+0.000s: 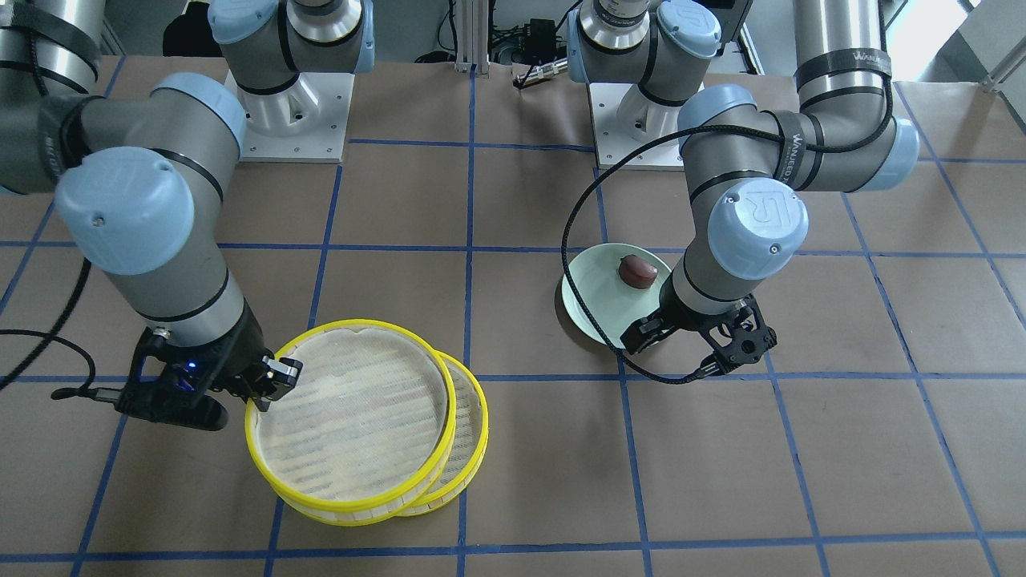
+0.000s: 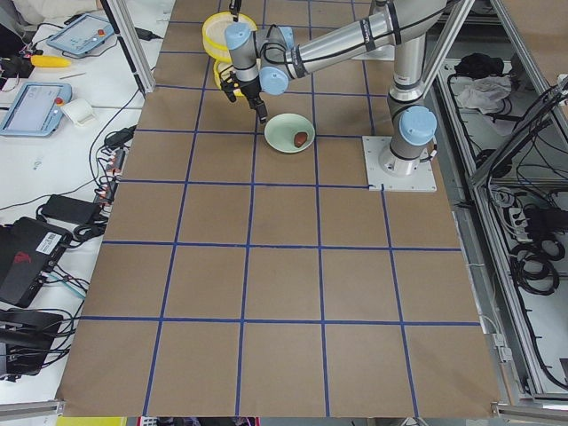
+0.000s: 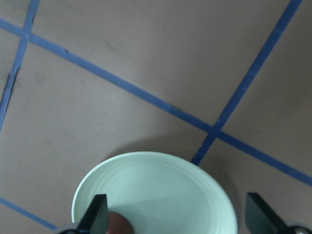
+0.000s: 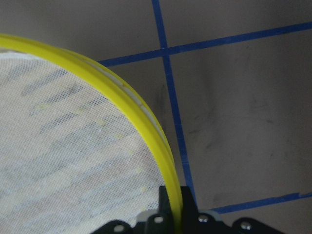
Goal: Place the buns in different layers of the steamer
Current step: 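Set the top tier back on with the right gripper while the left withdraws, then lower the left gripper onto the brown bun on the plate and grasp it, then lift the brown bun with the left gripper while the right releases the steamer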
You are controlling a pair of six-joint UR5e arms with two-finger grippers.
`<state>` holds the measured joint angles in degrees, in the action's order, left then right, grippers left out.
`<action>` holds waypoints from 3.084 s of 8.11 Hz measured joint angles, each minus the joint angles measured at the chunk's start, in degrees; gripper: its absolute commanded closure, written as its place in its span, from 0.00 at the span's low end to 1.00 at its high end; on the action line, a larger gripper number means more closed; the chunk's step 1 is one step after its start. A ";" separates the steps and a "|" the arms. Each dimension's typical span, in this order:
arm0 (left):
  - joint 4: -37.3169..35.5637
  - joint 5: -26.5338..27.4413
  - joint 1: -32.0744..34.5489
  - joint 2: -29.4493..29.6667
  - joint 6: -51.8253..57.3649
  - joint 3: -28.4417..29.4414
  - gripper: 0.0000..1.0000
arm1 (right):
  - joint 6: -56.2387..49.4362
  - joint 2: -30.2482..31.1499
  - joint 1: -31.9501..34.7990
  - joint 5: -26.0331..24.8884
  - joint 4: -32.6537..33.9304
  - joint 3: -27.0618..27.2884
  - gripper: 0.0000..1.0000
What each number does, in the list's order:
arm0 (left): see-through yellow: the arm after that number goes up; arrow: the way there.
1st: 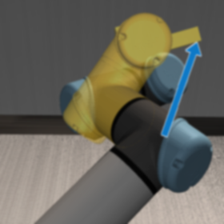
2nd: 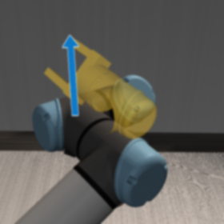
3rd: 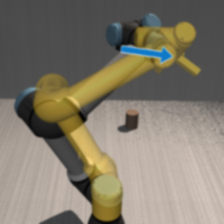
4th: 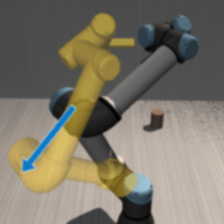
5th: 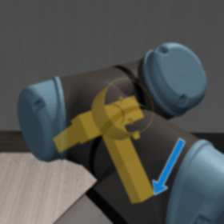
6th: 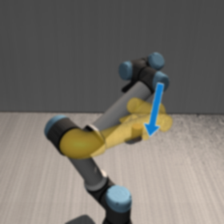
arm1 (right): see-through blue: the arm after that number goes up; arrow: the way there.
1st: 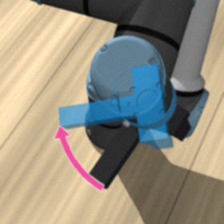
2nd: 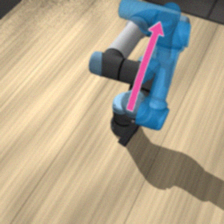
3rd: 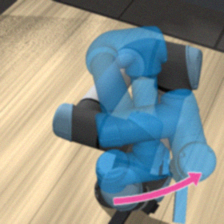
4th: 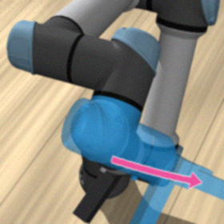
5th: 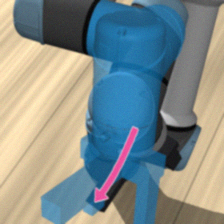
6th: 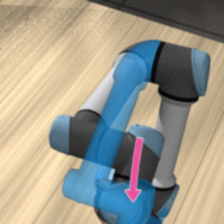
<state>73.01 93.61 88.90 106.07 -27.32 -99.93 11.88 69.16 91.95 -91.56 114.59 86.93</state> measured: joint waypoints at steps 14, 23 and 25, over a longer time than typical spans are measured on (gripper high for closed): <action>9.16 -0.20 -0.04 3.36 -5.85 -8.66 0.22 | -0.12 -3.94 3.54 -0.26 4.24 3.17 1.00; 8.97 1.40 -0.05 5.86 -9.87 -8.56 0.89 | -1.32 -3.81 3.30 -0.61 4.29 4.13 1.00; 8.51 1.70 -0.11 5.95 -10.02 -7.56 1.00 | -1.33 -3.89 3.27 -0.59 4.46 4.13 1.00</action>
<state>81.52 95.30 88.79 112.03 -37.34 -107.50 10.55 65.27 95.22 -92.15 119.05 91.06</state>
